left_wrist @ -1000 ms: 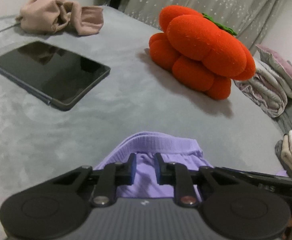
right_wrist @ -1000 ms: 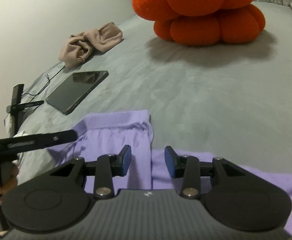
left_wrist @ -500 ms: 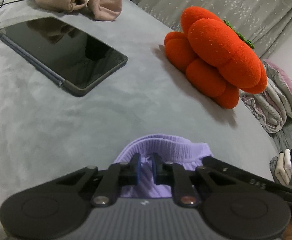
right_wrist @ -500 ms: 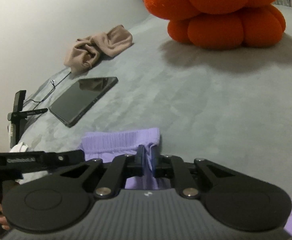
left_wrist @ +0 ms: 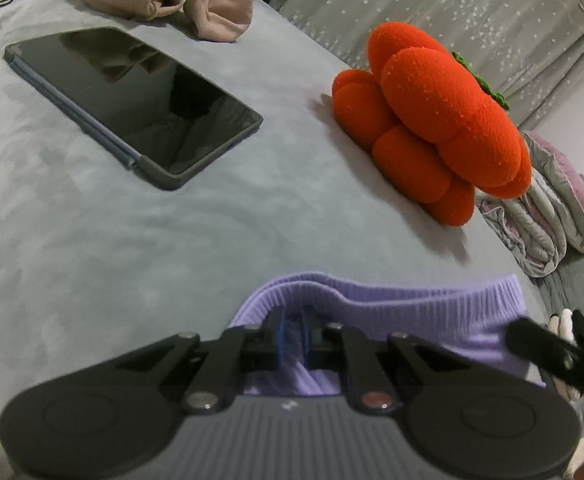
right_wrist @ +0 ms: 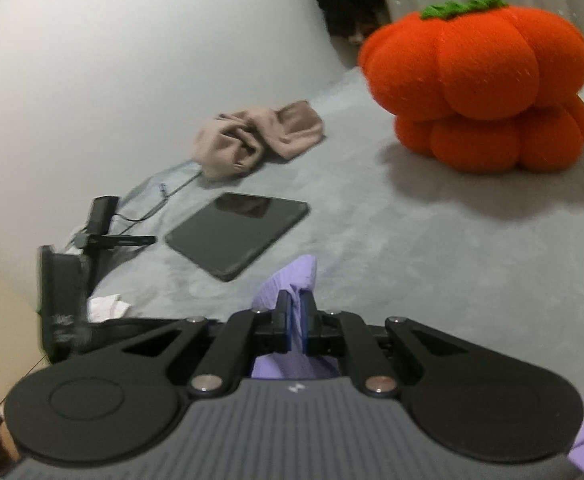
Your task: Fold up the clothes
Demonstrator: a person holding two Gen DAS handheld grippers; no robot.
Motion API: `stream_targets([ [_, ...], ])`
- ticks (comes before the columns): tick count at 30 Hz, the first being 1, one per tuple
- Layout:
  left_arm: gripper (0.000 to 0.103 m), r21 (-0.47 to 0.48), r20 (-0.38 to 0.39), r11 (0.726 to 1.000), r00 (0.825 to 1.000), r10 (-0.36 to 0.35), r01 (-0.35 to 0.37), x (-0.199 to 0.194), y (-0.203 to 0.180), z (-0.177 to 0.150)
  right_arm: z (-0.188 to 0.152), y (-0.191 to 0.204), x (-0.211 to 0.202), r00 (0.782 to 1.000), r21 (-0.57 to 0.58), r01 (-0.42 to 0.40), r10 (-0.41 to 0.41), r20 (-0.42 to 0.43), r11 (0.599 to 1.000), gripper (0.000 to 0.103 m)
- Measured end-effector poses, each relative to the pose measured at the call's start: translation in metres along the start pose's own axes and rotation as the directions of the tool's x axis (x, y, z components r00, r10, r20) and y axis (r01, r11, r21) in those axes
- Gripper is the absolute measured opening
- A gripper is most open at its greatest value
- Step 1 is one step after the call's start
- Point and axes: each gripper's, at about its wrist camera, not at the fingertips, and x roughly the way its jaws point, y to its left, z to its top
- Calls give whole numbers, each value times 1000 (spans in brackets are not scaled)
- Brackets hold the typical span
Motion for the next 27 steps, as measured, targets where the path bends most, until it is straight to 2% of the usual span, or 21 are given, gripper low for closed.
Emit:
stream_targets([
  [6, 10, -42, 3, 999, 1000, 0, 0, -12, 7, 1, -11, 26, -2, 999, -40, -35, 34, -18, 999, 6],
  [12, 11, -57, 22, 998, 1000, 8, -7, -31, 14, 4, -29, 43, 14, 996, -68, -60, 55, -67, 996, 6],
  [18, 12, -135, 10, 990, 999, -39, 40, -41, 28, 3, -48, 50, 37, 991, -73, -70, 61, -120, 995, 7],
  [23, 29, -138, -2, 989, 998, -56, 56, -50, 27, 3, -54, 50, 48, 988, -45, -77, 70, -134, 996, 8],
  [25, 35, -137, -6, 989, 999, -54, 53, -56, 26, 2, -54, 50, 50, 986, -30, -90, 85, -143, 996, 16],
  [27, 40, -129, -13, 991, 999, -48, 46, -61, 24, 0, -54, 50, 50, 982, -14, -105, 101, -160, 994, 16],
])
